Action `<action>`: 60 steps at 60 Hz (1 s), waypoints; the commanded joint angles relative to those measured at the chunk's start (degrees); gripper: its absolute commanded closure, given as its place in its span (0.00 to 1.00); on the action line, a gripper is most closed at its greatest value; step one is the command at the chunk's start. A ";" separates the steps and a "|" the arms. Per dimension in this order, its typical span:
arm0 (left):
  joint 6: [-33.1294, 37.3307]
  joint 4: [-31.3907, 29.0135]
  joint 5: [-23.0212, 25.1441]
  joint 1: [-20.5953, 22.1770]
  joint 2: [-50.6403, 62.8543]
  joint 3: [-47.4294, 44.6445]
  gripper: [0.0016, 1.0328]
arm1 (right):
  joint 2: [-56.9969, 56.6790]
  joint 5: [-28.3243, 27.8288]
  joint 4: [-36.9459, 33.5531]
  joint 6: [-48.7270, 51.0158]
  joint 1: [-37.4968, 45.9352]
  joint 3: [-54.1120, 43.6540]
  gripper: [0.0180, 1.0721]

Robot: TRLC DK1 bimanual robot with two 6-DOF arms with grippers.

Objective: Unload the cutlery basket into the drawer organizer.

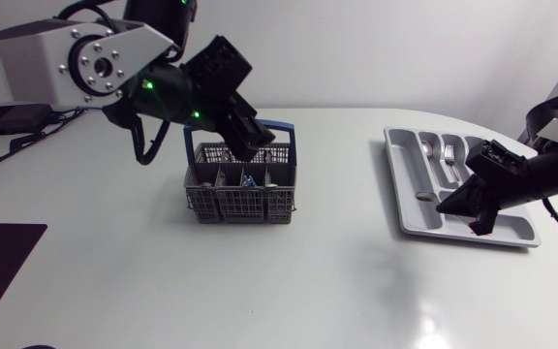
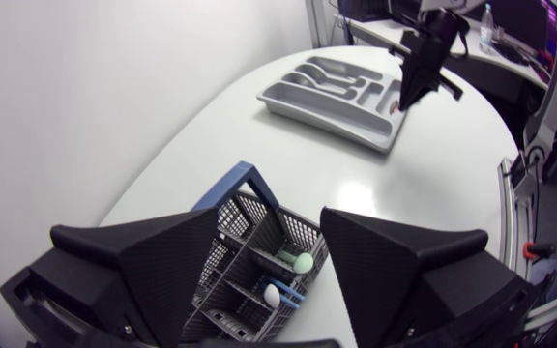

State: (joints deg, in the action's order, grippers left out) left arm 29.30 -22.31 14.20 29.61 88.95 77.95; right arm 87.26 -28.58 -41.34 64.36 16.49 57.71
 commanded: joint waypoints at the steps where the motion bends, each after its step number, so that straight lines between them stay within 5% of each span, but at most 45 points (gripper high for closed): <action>1: 6.21 -1.51 -0.49 1.33 1.93 -1.49 0.28 | 3.88 -0.43 -2.16 9.29 3.55 3.28 0.95; 18: 17.90 -2.22 -5.76 4.85 4.74 -5.36 0.28 | 14.25 4.23 -3.92 24.41 12.69 10.23 0.94; 41: 25.19 2.27 -8.13 3.97 6.77 -7.73 0.28 | 22.07 10.47 3.29 28.89 15.33 10.93 0.93; 49: 26.78 4.11 -8.75 3.88 7.47 -8.96 0.28 | 21.90 11.09 9.70 27.75 15.24 7.68 0.64; 60: 27.48 7.28 -10.77 4.06 9.31 -9.13 0.29 | 19.08 10.03 9.79 25.29 15.24 6.45 0.37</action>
State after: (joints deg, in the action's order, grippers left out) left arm 54.72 -15.97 3.95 33.87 96.57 70.52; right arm 108.03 -17.96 -31.68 90.41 31.62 65.84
